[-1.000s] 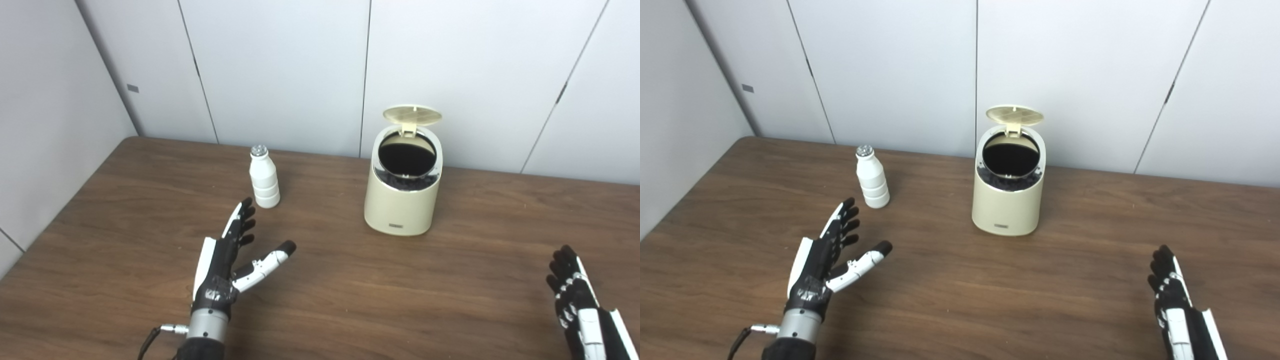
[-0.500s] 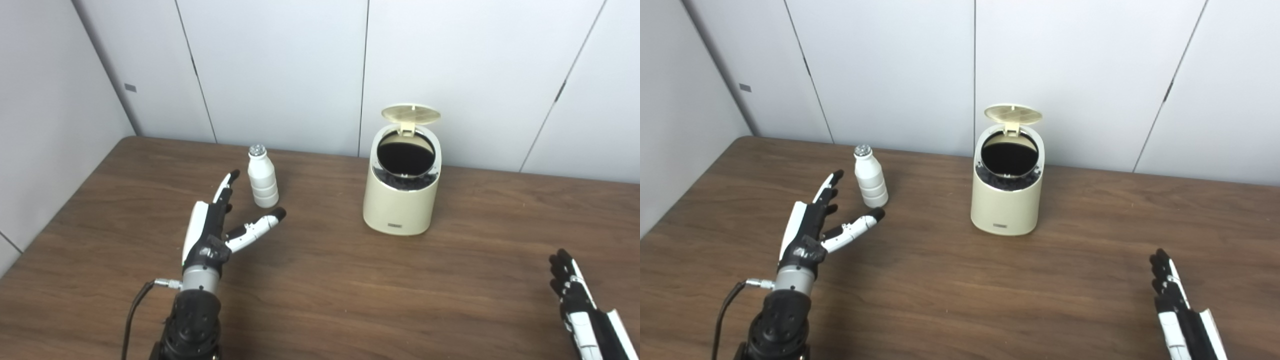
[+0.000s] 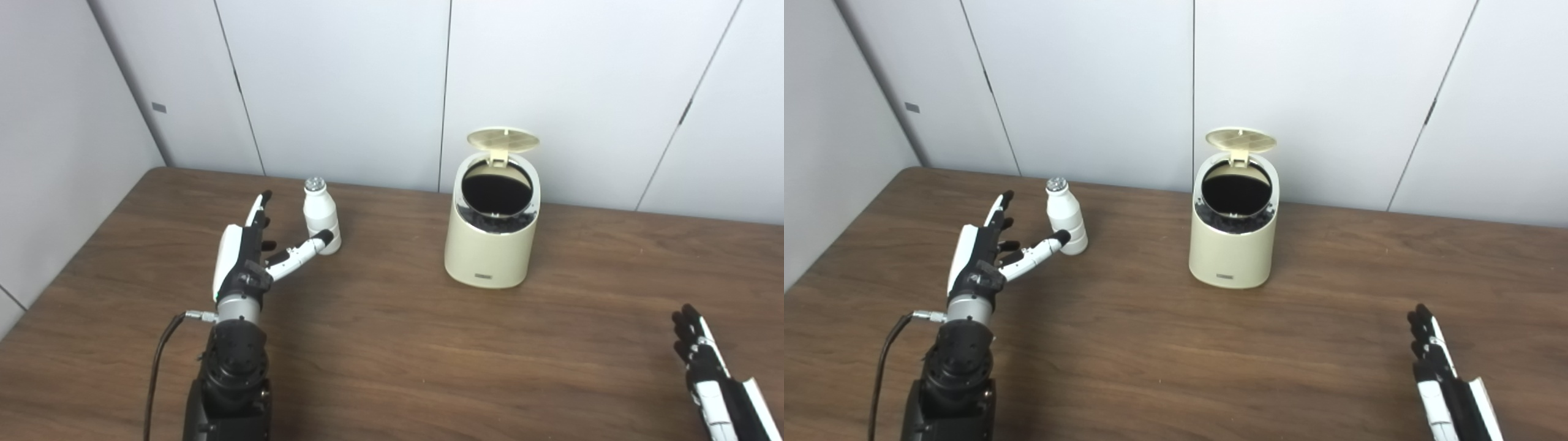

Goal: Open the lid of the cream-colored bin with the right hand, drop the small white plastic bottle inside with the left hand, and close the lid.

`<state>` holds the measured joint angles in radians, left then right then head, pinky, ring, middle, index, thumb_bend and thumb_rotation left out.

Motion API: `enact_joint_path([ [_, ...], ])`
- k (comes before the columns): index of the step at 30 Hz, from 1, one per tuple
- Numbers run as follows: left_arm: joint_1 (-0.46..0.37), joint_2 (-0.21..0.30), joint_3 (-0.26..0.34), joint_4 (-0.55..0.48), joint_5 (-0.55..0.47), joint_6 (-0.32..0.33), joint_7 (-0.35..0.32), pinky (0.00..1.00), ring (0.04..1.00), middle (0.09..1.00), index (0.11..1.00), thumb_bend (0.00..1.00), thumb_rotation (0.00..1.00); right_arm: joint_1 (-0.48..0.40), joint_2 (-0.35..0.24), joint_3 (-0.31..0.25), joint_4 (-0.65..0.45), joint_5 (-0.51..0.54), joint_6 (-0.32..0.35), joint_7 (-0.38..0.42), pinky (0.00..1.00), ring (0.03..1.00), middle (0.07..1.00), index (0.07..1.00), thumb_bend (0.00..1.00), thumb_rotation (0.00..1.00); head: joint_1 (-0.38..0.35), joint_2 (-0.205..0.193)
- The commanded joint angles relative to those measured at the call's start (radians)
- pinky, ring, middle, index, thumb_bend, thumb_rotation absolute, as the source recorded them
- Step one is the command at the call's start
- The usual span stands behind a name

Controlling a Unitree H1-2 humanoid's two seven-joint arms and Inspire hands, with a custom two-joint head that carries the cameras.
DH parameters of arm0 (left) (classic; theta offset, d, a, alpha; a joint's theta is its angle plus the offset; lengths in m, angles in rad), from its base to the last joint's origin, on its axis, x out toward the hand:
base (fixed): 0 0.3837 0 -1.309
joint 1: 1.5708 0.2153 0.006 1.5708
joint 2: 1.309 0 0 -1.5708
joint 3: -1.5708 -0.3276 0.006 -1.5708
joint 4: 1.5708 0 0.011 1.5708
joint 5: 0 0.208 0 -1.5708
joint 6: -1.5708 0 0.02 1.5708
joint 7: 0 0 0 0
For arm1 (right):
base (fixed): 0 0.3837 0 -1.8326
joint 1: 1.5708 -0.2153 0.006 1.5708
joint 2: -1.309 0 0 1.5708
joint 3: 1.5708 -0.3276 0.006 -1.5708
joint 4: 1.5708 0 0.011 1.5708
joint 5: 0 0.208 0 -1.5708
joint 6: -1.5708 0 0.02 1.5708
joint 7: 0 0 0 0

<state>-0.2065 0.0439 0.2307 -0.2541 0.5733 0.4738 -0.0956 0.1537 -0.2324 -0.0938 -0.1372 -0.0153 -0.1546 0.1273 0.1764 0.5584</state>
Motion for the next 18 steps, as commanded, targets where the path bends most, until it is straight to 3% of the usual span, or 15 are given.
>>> enact_joint_path([
  [1,-0.058,0.026,-0.005,0.012,0.02,-0.005,0.011,0.78,0.912,0.982,0.99,0.85,0.41,0.005,0.004,0.004,0.038,-0.011,-0.036,-0.015,1.0,0.984,0.978,0.997,0.62,1.0,0.002,0.001],
  [7,-0.092,0.065,-0.037,0.101,-0.015,-0.012,0.057,0.84,0.924,0.96,0.953,0.87,0.37,-0.001,0.011,0.001,0.042,-0.003,-0.027,-0.014,1.0,0.985,0.968,0.99,0.6,1.0,0.001,0.003],
  [11,-0.108,0.102,-0.064,0.169,-0.041,-0.059,0.091,0.85,0.922,0.942,0.925,0.88,0.33,0.0,0.01,0.001,0.048,0.002,-0.037,-0.011,1.0,0.996,0.974,0.99,0.6,1.0,-0.002,0.005],
  [18,-0.128,0.137,-0.099,0.229,-0.081,-0.084,0.136,0.87,0.923,0.922,0.89,0.91,0.33,0.001,0.013,0.001,0.049,-0.004,-0.032,-0.014,1.0,0.996,0.972,0.987,0.62,1.0,-0.004,0.007],
])
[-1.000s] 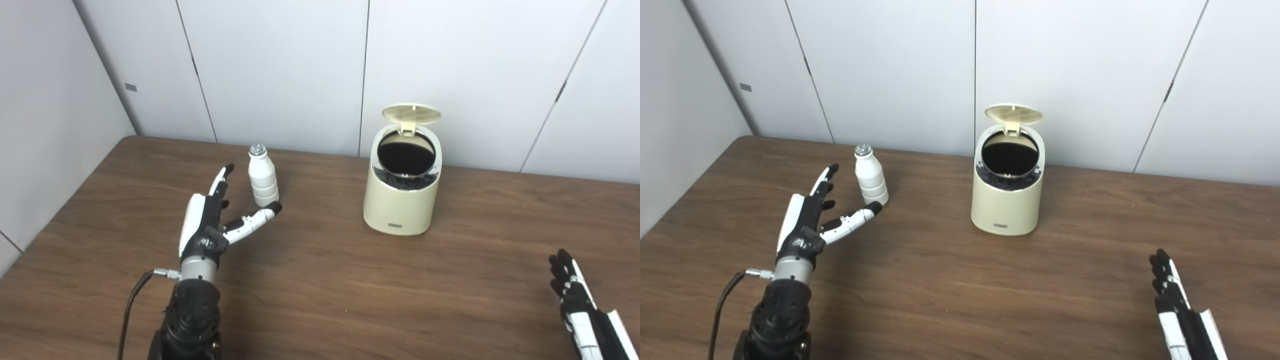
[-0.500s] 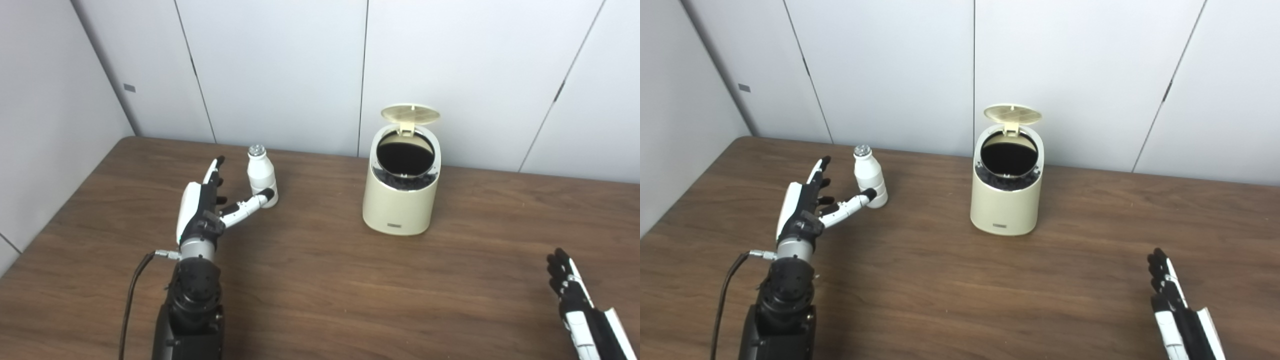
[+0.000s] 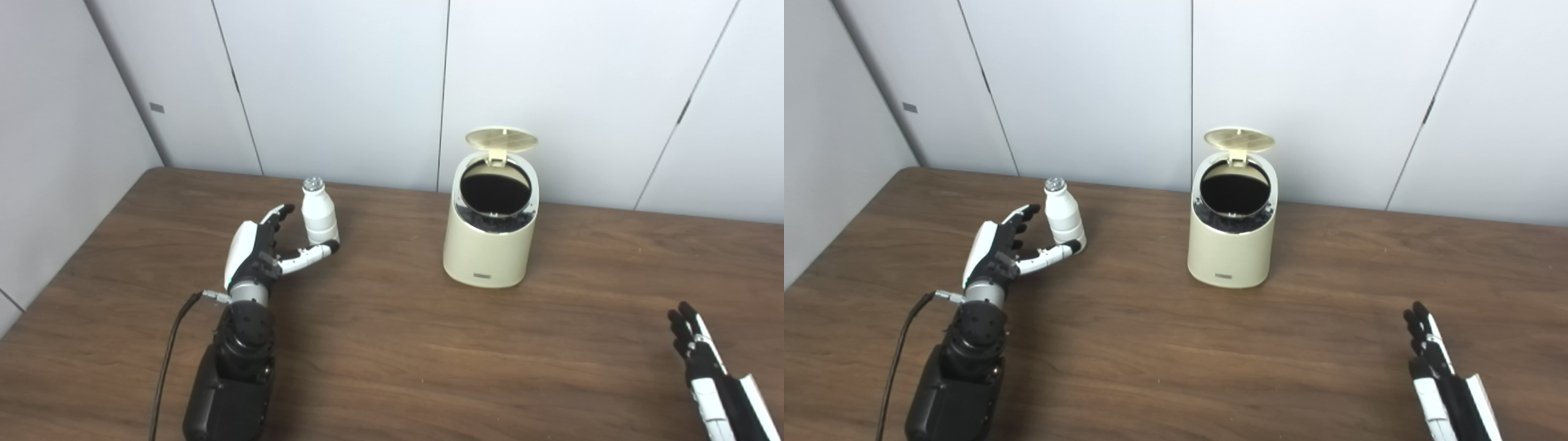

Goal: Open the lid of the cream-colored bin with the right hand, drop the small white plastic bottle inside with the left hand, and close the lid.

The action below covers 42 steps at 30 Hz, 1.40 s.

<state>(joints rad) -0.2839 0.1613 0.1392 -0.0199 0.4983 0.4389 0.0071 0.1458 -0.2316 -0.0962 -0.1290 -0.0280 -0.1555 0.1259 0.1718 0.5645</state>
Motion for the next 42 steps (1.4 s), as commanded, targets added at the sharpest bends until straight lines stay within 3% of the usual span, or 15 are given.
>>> enact_joint_path([
  [1,-0.053,0.025,-0.012,0.003,-0.009,-0.053,0.039,0.87,0.924,0.921,0.889,0.91,0.33,0.008,0.013,0.003,0.042,0.014,-0.03,-0.011,1.0,0.997,0.971,0.987,0.63,1.0,0.0,0.002],
  [9,-0.066,0.043,-0.029,0.049,-0.039,-0.079,0.075,0.88,0.927,0.929,0.885,0.9,0.32,0.005,0.012,0.005,0.054,0.005,-0.039,-0.015,1.0,0.997,0.967,0.993,0.63,1.0,-0.007,0.001],
  [22,-0.085,0.063,-0.047,0.069,-0.058,-0.1,0.099,0.8,0.867,0.88,0.875,0.87,0.29,-0.006,0.016,0.007,0.05,-0.001,-0.023,-0.017,1.0,0.983,0.958,1.0,0.65,1.0,-0.009,0.003],
  [42,-0.104,0.052,-0.059,0.064,-0.087,-0.097,0.117,0.83,0.857,0.834,0.819,0.83,0.25,-0.006,0.013,0.005,0.039,-0.013,-0.001,-0.015,1.0,0.978,0.946,1.0,0.67,1.0,-0.011,0.024],
])
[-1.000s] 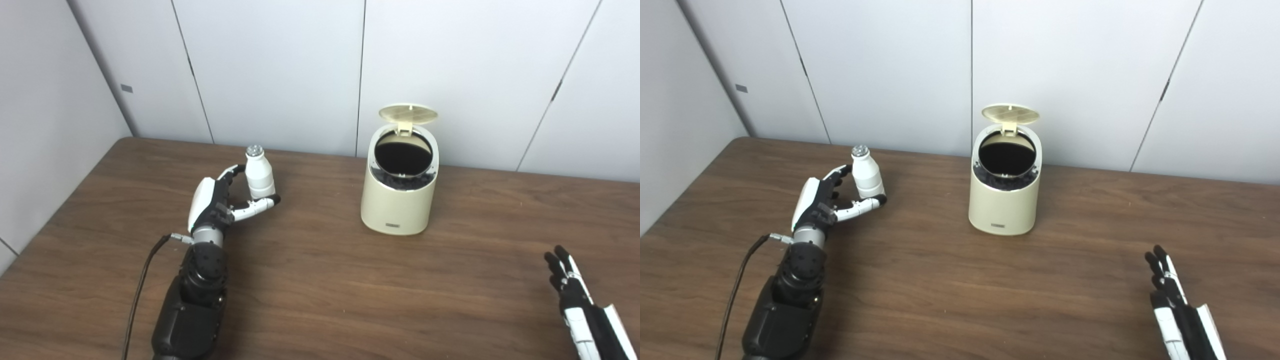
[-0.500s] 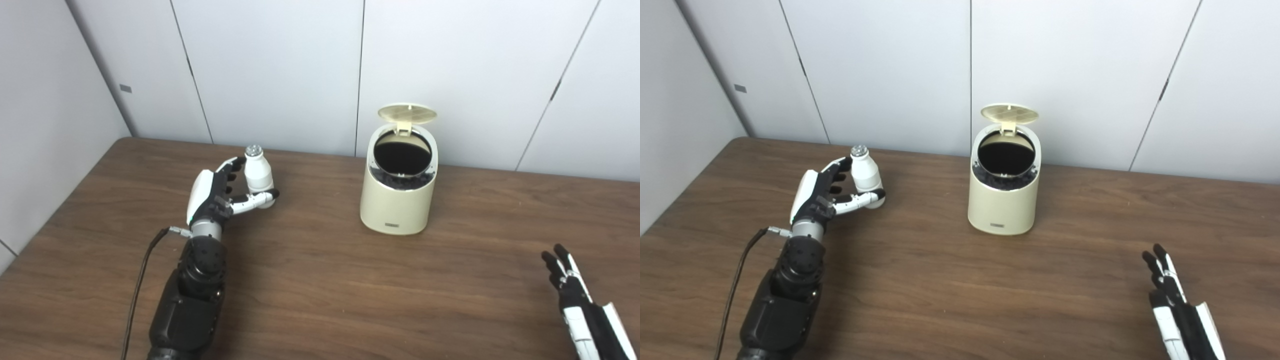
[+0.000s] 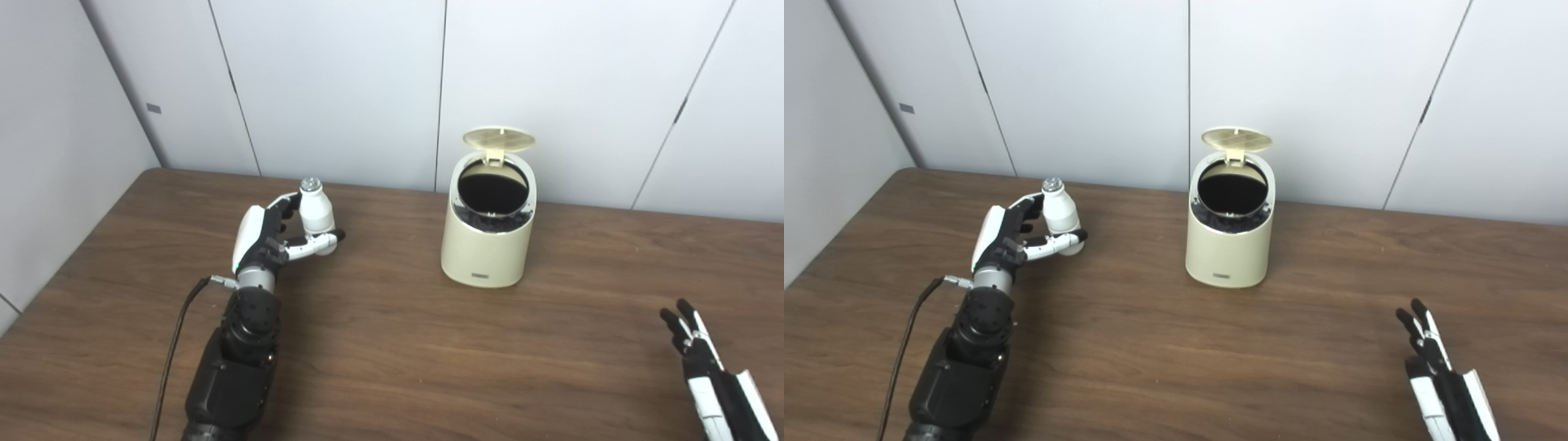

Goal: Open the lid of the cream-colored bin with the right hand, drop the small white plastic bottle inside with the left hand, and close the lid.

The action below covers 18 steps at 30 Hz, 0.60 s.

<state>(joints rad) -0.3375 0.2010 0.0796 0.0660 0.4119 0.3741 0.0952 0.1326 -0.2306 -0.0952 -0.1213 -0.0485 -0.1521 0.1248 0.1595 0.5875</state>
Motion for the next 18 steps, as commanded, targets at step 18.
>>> enact_joint_path([
  [18,-0.047,0.022,-0.002,-0.025,-0.014,-0.046,0.038,0.65,0.722,0.729,0.755,0.79,0.2,0.001,0.019,0.005,0.042,-0.022,-0.032,-0.029,1.0,0.971,0.946,1.0,0.66,1.0,-0.006,0.004],
])
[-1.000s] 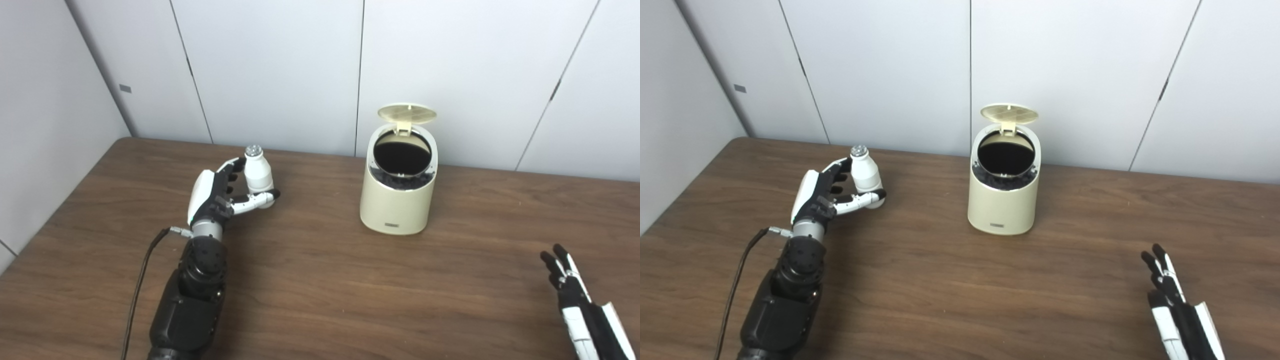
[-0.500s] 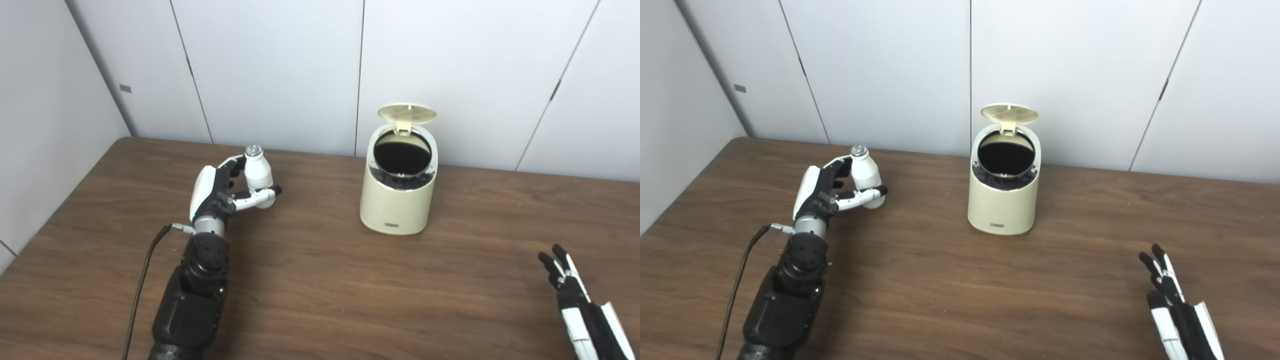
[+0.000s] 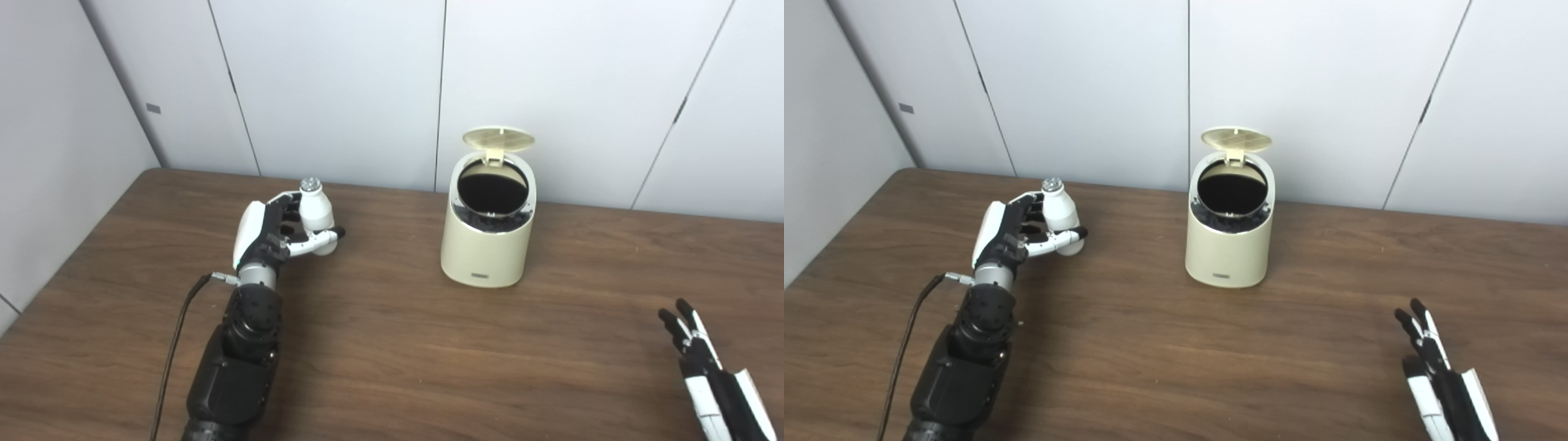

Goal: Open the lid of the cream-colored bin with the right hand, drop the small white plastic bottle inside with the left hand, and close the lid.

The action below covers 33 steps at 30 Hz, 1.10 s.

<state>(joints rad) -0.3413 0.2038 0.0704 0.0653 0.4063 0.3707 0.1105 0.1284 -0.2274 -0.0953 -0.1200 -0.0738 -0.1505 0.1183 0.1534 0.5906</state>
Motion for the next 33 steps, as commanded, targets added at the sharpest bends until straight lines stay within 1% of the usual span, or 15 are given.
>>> enact_joint_path([
  [1,-0.043,0.015,0.014,-0.025,-0.017,-0.043,0.025,0.62,0.7,0.71,0.738,0.79,0.17,0.004,0.016,0.004,0.044,0.008,-0.039,-0.021,1.0,0.972,0.948,1.0,0.66,1.0,0.0,0.001],
  [3,-0.044,0.008,0.024,-0.025,-0.032,-0.042,0.033,0.6,0.684,0.694,0.718,0.79,0.14,0.005,0.016,0.002,0.047,0.014,-0.042,-0.02,1.0,0.974,0.95,1.0,0.64,1.0,-0.001,0.002],
  [5,-0.044,0.004,0.03,-0.024,-0.04,-0.041,0.042,0.54,0.626,0.651,0.685,0.76,0.06,0.006,0.017,0.0,0.045,0.018,-0.037,-0.019,1.0,0.974,0.951,1.0,0.67,1.0,0.0,0.004],
  [6,-0.046,-0.001,0.037,-0.021,-0.043,-0.039,0.051,0.54,0.62,0.647,0.682,0.76,0.06,0.007,0.017,-0.001,0.045,0.019,-0.035,-0.02,1.0,0.974,0.951,1.0,0.67,1.0,0.0,0.004],
  [7,-0.048,-0.005,0.043,-0.017,-0.043,-0.037,0.062,0.5,0.576,0.608,0.663,0.75,0.03,0.008,0.018,-0.002,0.043,0.021,-0.031,-0.02,1.0,0.973,0.951,1.0,0.67,1.0,0.0,0.005],
  [8,-0.049,-0.008,0.046,-0.015,-0.042,-0.036,0.07,0.46,0.54,0.551,0.644,0.65,0.01,0.009,0.018,-0.002,0.042,0.022,-0.028,-0.019,1.0,0.974,0.95,1.0,0.68,1.0,0.0,0.005],
  [9,-0.051,-0.011,0.05,-0.01,-0.04,-0.032,0.082,0.44,0.518,0.515,0.631,0.59,0.01,0.01,0.018,-0.002,0.04,0.022,-0.026,-0.019,1.0,0.974,0.95,1.0,0.68,1.0,0.0,0.005],
  [10,-0.053,-0.013,0.053,-0.006,-0.037,-0.03,0.094,0.44,0.511,0.48,0.583,0.55,0.0,0.011,0.019,-0.004,0.037,0.024,-0.021,-0.019,1.0,0.977,0.95,0.999,0.68,1.0,0.0,0.005],
  [12,-0.054,-0.017,0.061,0.005,-0.04,-0.039,0.116,0.47,0.521,0.46,0.535,0.53,0.0,0.012,0.021,-0.006,0.034,0.03,-0.018,-0.017,1.0,0.977,0.948,0.994,0.68,1.0,0.0,0.005],
  [13,-0.055,-0.018,0.065,0.015,-0.044,-0.054,0.128,0.48,0.49,0.465,0.521,0.51,0.0,0.012,0.021,-0.007,0.034,0.035,-0.018,-0.016,1.0,0.98,0.951,0.996,0.68,1.0,-0.001,0.006],
  [15,-0.055,-0.02,0.069,0.03,-0.048,-0.075,0.148,0.49,0.464,0.481,0.497,0.51,0.0,0.011,0.022,-0.01,0.034,0.043,-0.018,-0.015,1.0,0.982,0.952,0.995,0.67,1.0,0.001,0.006],
  [19,-0.055,-0.021,0.069,0.037,-0.049,-0.079,0.168,0.47,0.439,0.515,0.466,0.5,0.0,0.01,0.02,-0.012,0.039,0.061,-0.02,-0.009,1.0,0.99,0.956,0.996,0.68,1.0,0.002,0.006],
  [26,-0.053,-0.018,0.058,0.032,-0.045,-0.07,0.179,0.44,0.423,0.522,0.465,0.5,0.0,0.005,0.018,-0.013,0.053,0.049,-0.035,-0.019,1.0,0.98,0.947,0.992,0.68,1.0,0.002,0.004],
  [30,-0.053,-0.017,0.055,0.026,-0.046,-0.071,0.177,0.43,0.418,0.515,0.473,0.5,0.0,0.004,0.019,-0.016,0.051,0.035,-0.028,-0.026,1.0,0.974,0.945,0.99,0.69,1.0,0.003,0.002],
  [33,-0.051,-0.018,0.052,0.017,-0.046,-0.077,0.176,0.4,0.396,0.518,0.474,0.5,0.0,0.0,0.02,-0.017,0.053,0.033,-0.026,-0.029,1.0,0.973,0.944,0.989,0.68,1.0,0.002,0.002],
])
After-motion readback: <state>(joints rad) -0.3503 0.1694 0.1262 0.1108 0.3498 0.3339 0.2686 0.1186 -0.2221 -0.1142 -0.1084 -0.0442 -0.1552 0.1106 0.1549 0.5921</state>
